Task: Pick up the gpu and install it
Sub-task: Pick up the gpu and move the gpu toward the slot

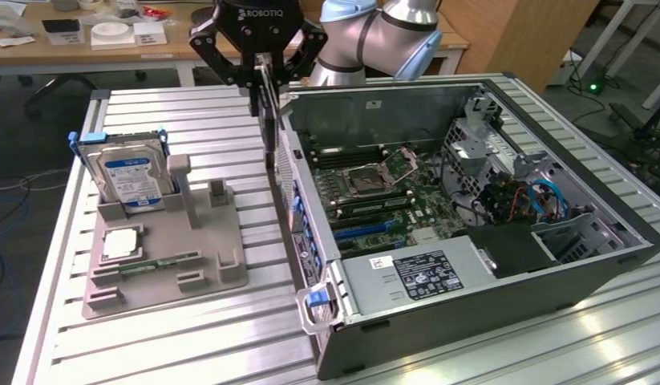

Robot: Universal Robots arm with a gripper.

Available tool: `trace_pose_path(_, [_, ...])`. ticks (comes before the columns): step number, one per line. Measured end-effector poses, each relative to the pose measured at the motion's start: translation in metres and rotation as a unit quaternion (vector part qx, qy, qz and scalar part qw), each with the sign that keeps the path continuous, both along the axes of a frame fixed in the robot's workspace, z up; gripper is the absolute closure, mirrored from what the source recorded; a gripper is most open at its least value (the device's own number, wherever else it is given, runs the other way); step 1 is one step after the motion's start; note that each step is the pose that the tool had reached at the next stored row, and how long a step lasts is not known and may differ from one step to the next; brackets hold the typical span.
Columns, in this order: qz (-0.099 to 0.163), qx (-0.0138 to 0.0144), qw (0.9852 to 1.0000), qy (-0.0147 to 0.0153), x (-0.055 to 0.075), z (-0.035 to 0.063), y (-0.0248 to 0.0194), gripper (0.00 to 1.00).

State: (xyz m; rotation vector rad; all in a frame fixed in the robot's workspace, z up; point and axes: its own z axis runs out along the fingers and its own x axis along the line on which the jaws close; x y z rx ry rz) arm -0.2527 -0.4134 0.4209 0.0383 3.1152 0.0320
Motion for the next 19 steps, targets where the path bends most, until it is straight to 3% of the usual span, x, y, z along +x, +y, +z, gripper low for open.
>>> trace_pose_path(19, [0.0,0.0,1.0,0.0,0.018,0.0,0.0,0.72])
